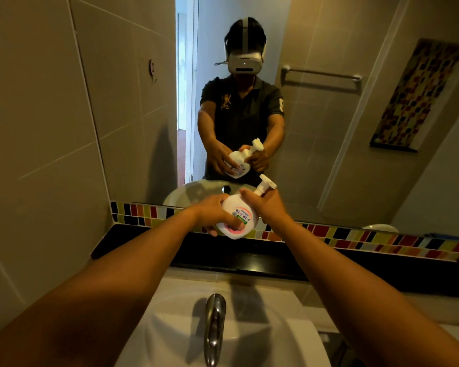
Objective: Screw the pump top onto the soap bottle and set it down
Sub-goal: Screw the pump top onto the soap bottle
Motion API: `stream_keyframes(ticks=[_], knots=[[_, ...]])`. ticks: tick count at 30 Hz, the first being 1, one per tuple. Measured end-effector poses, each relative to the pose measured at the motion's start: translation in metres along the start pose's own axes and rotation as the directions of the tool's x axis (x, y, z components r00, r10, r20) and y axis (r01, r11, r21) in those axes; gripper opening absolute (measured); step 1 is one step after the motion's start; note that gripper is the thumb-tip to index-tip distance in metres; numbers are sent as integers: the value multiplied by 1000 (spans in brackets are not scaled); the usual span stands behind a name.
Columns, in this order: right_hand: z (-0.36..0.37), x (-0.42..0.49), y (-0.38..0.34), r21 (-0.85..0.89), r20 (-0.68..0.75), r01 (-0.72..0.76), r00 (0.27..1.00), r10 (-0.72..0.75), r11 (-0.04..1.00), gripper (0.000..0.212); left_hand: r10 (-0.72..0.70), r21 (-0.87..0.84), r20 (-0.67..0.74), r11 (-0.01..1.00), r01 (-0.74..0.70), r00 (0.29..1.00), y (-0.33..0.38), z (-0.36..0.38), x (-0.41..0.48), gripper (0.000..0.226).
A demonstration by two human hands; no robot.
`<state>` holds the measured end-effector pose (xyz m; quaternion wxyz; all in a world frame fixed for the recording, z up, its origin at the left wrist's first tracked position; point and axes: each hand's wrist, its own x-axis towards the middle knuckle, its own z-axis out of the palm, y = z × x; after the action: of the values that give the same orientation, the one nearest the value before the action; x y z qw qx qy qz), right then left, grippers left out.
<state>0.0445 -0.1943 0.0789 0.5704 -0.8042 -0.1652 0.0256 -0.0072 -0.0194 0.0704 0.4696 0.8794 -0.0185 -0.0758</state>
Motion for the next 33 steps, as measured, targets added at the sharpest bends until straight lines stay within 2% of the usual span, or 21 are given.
stream_keyframes(ticks=[2,6,11,16,20,25,29,33], knots=[[0,-2,2,-25,0,22,1000,-22,999,43,-27,-26,96,999,30,995,0,-6,-1,58],[-1,-3,1,-94,32,75,997,-72,993,39,-63,-105,174,991,83,983,-1,-14,0,57],[5,3,-1,-142,-15,7,1000,-9,990,42,-19,-94,51,995,24,999,-6,-4,3,49],[9,8,1,-200,-41,-54,998,47,978,47,-7,-148,-53,989,-1,999,-15,12,1,64],[11,11,6,-204,-66,-82,995,70,976,46,-7,-130,-153,991,-14,988,-19,24,2,68],[13,11,14,-206,-67,-55,997,42,977,42,-29,-148,-155,989,6,987,-23,29,7,68],[10,7,21,-105,47,23,999,-18,994,47,-57,-220,-102,975,33,993,-31,24,11,65],[4,2,36,-55,175,-56,982,65,997,55,-92,-359,-97,932,51,991,-44,18,15,65]])
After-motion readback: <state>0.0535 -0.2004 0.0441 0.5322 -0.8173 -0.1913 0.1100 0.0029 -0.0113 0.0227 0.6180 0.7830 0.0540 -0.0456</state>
